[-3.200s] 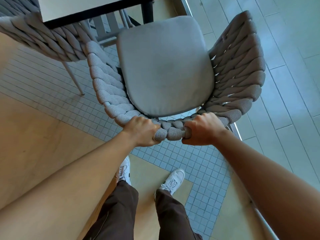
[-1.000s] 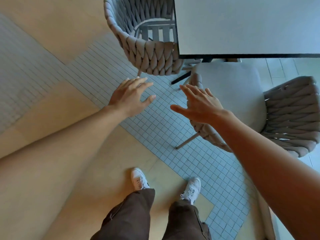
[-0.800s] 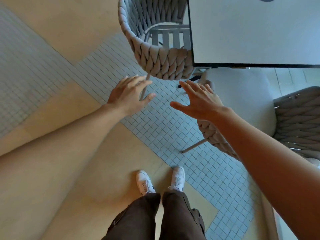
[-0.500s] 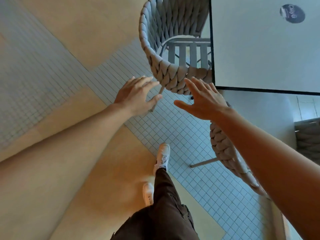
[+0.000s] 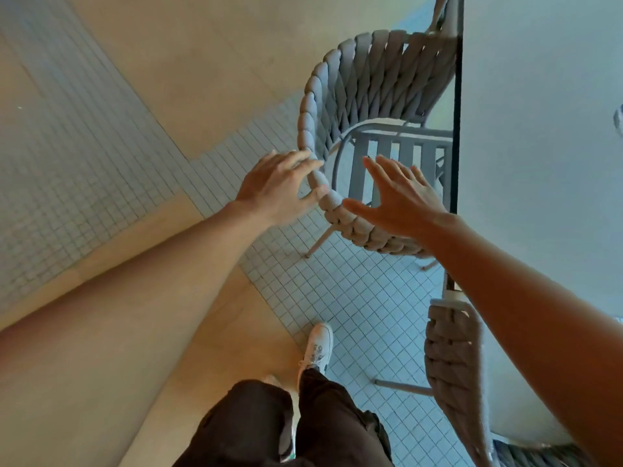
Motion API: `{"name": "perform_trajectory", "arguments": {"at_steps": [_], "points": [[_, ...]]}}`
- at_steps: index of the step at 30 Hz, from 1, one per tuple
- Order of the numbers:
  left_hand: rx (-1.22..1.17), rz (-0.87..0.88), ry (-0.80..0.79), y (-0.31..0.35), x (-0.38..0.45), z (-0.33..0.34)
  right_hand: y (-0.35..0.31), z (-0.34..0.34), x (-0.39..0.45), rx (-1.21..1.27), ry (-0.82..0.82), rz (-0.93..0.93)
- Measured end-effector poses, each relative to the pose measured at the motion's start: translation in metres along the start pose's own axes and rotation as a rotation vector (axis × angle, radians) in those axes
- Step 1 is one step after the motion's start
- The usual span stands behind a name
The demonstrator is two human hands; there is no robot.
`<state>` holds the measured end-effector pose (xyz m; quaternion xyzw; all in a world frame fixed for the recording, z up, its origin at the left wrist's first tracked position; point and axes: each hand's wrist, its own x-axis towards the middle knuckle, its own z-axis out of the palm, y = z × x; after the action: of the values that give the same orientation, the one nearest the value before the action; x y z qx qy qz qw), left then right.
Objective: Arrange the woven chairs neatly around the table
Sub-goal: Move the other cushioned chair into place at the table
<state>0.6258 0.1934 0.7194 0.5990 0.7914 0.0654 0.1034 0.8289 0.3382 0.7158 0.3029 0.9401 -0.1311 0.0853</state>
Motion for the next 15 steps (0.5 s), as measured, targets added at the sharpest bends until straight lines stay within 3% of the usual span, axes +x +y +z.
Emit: {"name": "perform_trajectory", "arguments": {"at_steps": [6, 15], "points": [[0.018, 0.027, 0.021, -0.033, 0.042, -0.014, -0.007, -0.014, 0.061, -0.044, -0.025, -0.012], [0.073, 0.067, -0.044, -0.138, 0.127, -0.031, -0.045, -0.035, 0.172, -0.074, -0.039, 0.057]]}}
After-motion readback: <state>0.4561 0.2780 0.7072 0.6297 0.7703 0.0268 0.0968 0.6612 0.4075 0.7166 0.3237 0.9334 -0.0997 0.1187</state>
